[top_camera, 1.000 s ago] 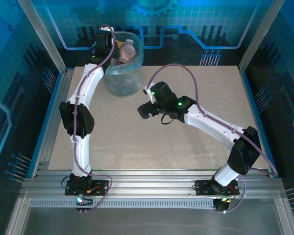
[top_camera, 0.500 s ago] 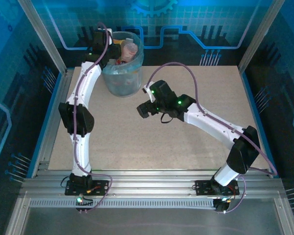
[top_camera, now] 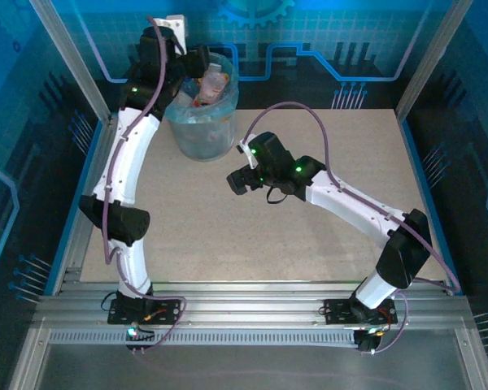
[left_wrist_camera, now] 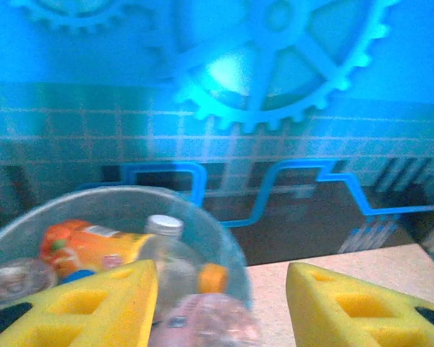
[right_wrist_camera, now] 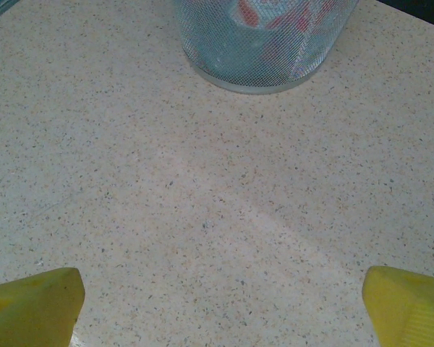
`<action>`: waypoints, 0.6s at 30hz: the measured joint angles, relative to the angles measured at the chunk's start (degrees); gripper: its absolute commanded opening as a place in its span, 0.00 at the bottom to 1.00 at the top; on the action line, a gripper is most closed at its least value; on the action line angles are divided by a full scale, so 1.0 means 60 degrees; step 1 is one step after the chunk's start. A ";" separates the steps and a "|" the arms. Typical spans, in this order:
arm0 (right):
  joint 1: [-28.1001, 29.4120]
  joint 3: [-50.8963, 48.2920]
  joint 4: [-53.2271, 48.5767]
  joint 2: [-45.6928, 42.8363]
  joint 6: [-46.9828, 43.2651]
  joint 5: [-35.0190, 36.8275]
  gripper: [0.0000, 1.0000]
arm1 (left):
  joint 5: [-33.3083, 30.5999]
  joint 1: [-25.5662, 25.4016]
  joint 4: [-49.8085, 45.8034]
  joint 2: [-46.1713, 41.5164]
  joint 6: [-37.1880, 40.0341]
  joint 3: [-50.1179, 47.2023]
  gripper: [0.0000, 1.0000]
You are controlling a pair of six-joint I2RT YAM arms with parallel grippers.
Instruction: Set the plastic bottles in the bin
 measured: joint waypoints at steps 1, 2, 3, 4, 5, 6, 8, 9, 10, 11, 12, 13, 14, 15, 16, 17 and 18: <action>0.0000 0.0000 0.0000 0.0000 0.0015 0.0000 1.00 | 0.0040 -0.0175 -0.0022 0.0040 0.0076 0.0000 0.48; 0.0004 0.0000 0.0000 0.0000 0.0029 0.0000 1.00 | 0.0044 -0.0313 -0.0058 0.0102 0.0160 0.0000 0.48; 0.0004 0.0000 0.0000 0.0000 0.0033 -0.0007 1.00 | 0.0051 -0.0423 -0.0098 0.0182 0.0240 0.0000 0.48; 0.0004 0.0000 0.0000 0.0000 0.0044 -0.0025 1.00 | 0.0066 -0.0532 -0.0135 0.0324 0.0302 0.0000 0.47; 0.0004 0.0000 0.0000 0.0000 0.0058 -0.0029 1.00 | 0.0055 -0.0586 -0.0171 0.0488 0.0361 0.0000 0.45; 0.0004 0.0000 -0.0004 0.0000 0.0062 -0.0033 1.00 | 0.0025 -0.0605 -0.0204 0.0641 0.0452 0.0000 0.44; 0.0004 0.0000 -0.0004 0.0000 0.0058 -0.0033 1.00 | -0.0109 -0.0565 -0.0342 0.1049 0.0568 0.0000 0.43; 0.0004 0.0000 -0.0007 0.0000 0.0058 -0.0033 1.00 | -0.0146 -0.0517 -0.0437 0.1253 0.0572 -0.0004 0.42; 0.0004 0.0000 -0.0011 0.0000 0.0058 -0.0033 1.00 | -0.0149 -0.0455 -0.0495 0.1450 0.0576 -0.0007 0.41; 0.0004 0.0000 -0.0015 0.0000 0.0058 -0.0029 1.00 | -0.0135 -0.0379 -0.0452 0.1614 0.0557 -0.0018 0.41; 0.0004 0.0000 -0.0022 0.0000 0.0058 -0.0029 1.00 | -0.0106 -0.0328 -0.0346 0.1676 0.0532 -0.0073 0.41; 0.0004 0.0000 -0.0029 0.0000 0.0058 -0.0029 1.00 | -0.0058 -0.0277 -0.0222 0.1679 0.0488 -0.0135 0.40; 0.0004 0.0000 -0.0029 0.0000 0.0058 -0.0029 1.00 | -0.0007 -0.0229 -0.0193 0.1654 0.0415 -0.0175 0.41; 0.0004 0.0000 -0.0033 0.0000 0.0058 -0.0029 1.00 | 0.0044 -0.0178 -0.0124 0.1625 0.0346 -0.0237 0.40; 0.0004 0.0000 -0.0033 0.0000 0.0058 -0.0029 1.00 | 0.0095 -0.0124 -0.0022 0.1606 0.0288 -0.0313 0.40; 0.0004 0.0000 -0.0033 0.0000 0.0062 -0.0029 1.00 | 0.0168 -0.0073 0.0084 0.1599 0.0240 -0.0357 0.40; 0.0004 0.0000 -0.0033 0.0000 0.0062 -0.0033 1.00 | 0.0222 -0.0029 0.0175 0.1599 0.0219 -0.0401 0.40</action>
